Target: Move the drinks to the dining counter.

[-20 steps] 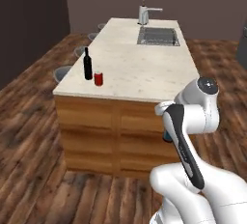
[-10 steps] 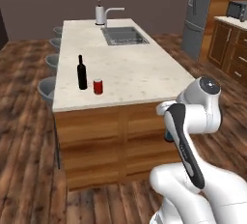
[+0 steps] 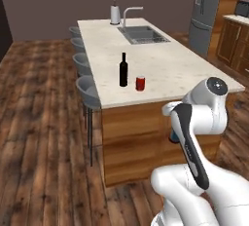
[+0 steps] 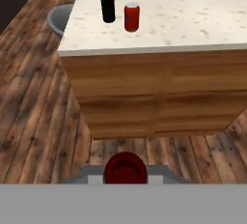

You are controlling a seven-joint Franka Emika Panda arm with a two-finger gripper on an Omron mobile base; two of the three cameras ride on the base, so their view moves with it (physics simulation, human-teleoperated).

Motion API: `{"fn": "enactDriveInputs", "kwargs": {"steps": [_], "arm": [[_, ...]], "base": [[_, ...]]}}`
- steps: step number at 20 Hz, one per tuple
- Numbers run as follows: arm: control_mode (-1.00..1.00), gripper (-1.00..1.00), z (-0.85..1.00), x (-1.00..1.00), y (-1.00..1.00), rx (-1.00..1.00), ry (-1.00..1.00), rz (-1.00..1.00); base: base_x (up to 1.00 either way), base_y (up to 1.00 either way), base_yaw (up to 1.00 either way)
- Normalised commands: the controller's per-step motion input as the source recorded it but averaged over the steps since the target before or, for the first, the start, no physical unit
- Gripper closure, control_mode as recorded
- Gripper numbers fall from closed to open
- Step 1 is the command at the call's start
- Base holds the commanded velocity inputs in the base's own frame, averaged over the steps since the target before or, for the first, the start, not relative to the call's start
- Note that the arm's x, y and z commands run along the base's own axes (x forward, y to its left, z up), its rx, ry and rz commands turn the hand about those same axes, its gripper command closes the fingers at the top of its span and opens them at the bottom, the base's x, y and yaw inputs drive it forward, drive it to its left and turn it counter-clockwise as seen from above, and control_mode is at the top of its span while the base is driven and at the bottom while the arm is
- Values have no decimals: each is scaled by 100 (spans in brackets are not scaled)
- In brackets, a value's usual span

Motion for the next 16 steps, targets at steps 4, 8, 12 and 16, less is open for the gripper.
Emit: {"fn": "enactDriveInputs", "kwargs": {"steps": [4, 8, 12, 16], "arm": [[100, 100, 0, 0, 0, 0, 0, 0], [100, 100, 0, 0, 0, 0, 0, 0], [100, 100, 0, 0, 0, 0, 0, 0], [100, 100, 0, 0, 0, 0, 0, 0]], "base": [[4, 87, 19], [53, 9, 17], [55, -5, 12], [56, -36, 1]]}}
